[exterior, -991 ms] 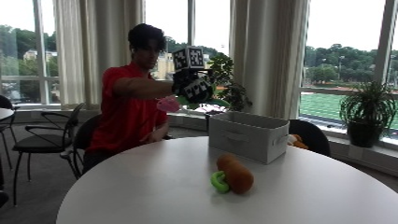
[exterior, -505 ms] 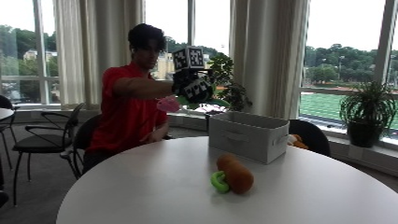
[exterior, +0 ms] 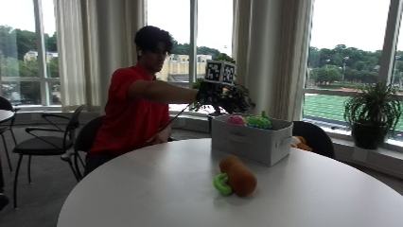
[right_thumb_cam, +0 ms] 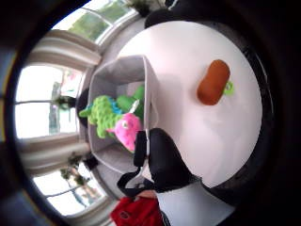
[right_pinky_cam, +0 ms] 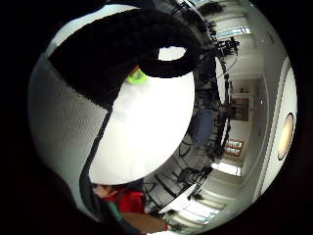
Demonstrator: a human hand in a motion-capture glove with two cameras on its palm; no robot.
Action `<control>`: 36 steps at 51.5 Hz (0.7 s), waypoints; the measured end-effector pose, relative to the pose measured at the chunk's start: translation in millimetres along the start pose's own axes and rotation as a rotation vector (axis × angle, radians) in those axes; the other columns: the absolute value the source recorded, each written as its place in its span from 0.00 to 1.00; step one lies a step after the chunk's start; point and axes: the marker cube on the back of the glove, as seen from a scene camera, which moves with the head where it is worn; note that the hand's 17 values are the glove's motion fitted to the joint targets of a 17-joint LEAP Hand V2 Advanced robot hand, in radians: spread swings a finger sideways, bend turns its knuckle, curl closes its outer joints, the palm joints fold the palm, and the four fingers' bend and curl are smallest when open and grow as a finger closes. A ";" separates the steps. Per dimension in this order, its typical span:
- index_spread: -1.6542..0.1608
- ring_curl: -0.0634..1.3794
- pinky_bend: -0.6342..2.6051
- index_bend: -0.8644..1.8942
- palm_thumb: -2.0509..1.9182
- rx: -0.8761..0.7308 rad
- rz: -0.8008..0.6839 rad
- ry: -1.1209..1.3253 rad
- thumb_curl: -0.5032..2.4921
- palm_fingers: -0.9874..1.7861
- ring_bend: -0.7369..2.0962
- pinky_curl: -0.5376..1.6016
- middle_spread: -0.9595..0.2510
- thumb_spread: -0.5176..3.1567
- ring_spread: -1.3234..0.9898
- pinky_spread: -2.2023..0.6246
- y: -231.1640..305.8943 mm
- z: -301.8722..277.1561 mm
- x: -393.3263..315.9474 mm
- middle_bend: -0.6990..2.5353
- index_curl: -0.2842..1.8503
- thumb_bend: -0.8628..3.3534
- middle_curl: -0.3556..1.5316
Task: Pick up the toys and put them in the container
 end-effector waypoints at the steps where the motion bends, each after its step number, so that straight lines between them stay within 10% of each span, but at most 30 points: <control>1: 0.69 0.25 0.54 0.37 0.51 -0.006 0.007 -0.003 0.31 0.34 0.41 0.41 0.69 0.45 0.55 0.81 -1.7 3.9 6.2 0.28 0.30 0.20 0.42; 36: 0.69 0.25 0.55 0.37 0.51 -0.094 0.088 -0.064 0.29 0.35 0.40 0.41 0.70 0.45 0.55 0.81 -66.0 109.0 51.5 0.27 0.27 0.20 0.39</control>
